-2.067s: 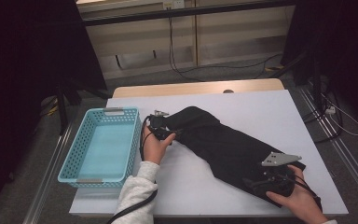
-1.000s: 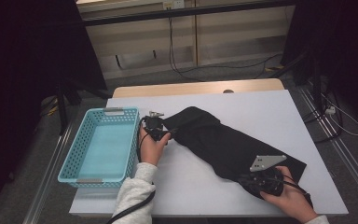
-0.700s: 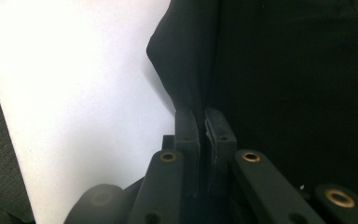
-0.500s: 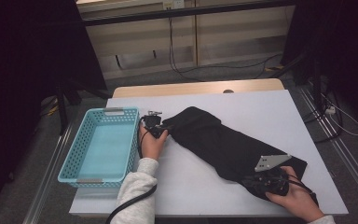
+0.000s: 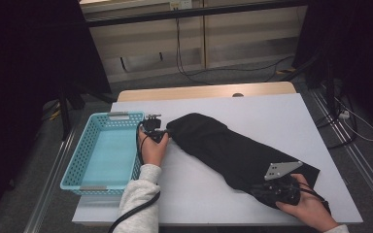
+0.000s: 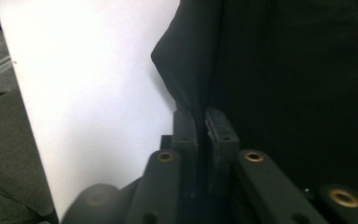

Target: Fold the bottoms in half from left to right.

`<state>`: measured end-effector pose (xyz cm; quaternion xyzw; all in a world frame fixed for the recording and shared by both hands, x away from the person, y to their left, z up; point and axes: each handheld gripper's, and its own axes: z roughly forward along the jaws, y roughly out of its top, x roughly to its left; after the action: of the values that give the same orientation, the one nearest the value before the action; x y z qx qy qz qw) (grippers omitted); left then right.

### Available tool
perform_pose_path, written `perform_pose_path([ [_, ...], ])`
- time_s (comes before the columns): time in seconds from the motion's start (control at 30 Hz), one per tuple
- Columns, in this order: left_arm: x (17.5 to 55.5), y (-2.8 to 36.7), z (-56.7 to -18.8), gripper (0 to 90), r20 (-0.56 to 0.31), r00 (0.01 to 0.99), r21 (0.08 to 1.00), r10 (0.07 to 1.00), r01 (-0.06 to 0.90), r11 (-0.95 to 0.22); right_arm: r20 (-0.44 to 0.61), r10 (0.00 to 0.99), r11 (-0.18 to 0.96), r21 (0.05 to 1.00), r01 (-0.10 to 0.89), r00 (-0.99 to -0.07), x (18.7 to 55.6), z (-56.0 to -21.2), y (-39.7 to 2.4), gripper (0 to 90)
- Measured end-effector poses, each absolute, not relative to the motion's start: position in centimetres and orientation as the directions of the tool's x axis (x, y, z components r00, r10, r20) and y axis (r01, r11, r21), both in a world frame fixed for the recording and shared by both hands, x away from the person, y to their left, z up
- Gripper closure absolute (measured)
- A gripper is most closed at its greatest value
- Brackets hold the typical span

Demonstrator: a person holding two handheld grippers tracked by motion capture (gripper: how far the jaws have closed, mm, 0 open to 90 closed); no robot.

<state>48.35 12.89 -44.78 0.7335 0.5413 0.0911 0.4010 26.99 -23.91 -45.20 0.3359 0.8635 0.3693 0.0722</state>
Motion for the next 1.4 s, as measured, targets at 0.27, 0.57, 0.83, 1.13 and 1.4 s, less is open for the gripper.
perform_pose_path([
  [0.27, 48.4, 12.9, -44.4, 67.6, -0.23, 0.415, 0.729, 0.88, 0.673, -0.127, 0.119, 0.718, 0.389, 0.749, 0.537, -0.686, 27.7, -43.4, -26.3, 51.4],
  [0.57, 48.3, 12.4, -44.0, 31.1, -0.181, 0.457, 0.737, 0.871, 0.649, -0.188, 0.098, 0.863, 0.238, 0.786, 0.57, -0.495, 29.0, -42.8, -31.2, 37.8],
  [0.83, 48.1, 11.9, -43.8, 23.5, -0.165, 0.483, 0.738, 0.86, 0.639, -0.217, 0.003, 0.952, 0.209, 0.724, 0.658, -0.305, 30.4, -44.4, -34.4, 47.3],
  [1.13, 48.3, 12.2, -43.9, 21.8, -0.17, 0.479, 0.731, 0.861, 0.647, -0.216, 0.064, 0.955, 0.171, 0.682, 0.711, -0.291, 30.4, -45.4, -36.0, 75.1],
  [1.4, 48.6, 12.6, -43.7, 21.5, -0.168, 0.474, 0.744, 0.865, 0.636, -0.204, 0.103, 0.944, 0.171, 0.663, 0.729, -0.314, 30.1, -45.1, -37.0, 88.5],
])
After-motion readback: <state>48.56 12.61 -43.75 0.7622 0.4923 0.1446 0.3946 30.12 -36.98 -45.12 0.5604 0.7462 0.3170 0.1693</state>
